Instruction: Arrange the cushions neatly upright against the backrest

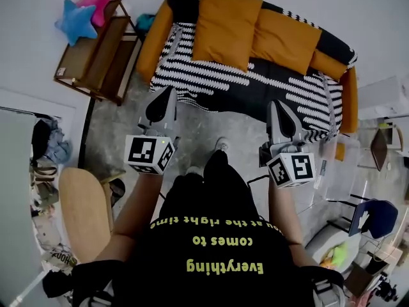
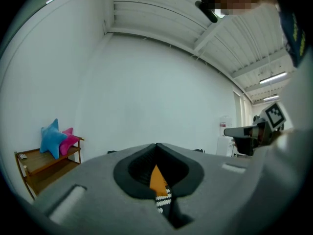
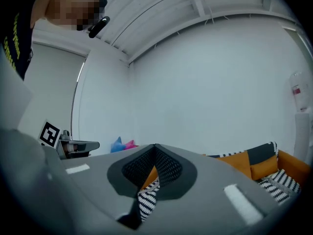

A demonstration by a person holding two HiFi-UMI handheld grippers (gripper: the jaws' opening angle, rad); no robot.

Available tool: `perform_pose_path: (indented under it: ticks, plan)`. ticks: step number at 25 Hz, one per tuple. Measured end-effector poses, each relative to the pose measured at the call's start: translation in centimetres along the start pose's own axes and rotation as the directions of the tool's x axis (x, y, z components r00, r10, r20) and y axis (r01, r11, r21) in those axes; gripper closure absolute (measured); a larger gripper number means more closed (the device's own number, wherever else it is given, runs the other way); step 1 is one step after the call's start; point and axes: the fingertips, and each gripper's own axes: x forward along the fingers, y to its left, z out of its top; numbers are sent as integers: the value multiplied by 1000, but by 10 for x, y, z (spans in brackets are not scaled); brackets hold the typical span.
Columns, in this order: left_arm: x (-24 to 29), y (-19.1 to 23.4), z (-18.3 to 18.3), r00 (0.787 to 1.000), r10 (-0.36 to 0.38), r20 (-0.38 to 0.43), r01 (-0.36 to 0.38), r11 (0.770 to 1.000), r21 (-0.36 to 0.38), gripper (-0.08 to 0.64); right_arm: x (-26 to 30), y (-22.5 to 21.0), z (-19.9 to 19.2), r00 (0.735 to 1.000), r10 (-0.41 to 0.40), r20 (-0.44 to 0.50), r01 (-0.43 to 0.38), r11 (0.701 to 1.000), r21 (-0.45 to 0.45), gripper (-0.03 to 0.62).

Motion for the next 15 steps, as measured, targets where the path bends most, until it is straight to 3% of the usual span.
perform_pose_path:
  ticks: [7,15]
  plan:
    - [79,1,16,995,98,23,-98,995,10,558,69,-73,38,995,97,34,-96,995,-40,580]
    - [142,14,15,987,160,-1,-160,987,8,558,128,-122,34,990,137,18,-137,991,7,580]
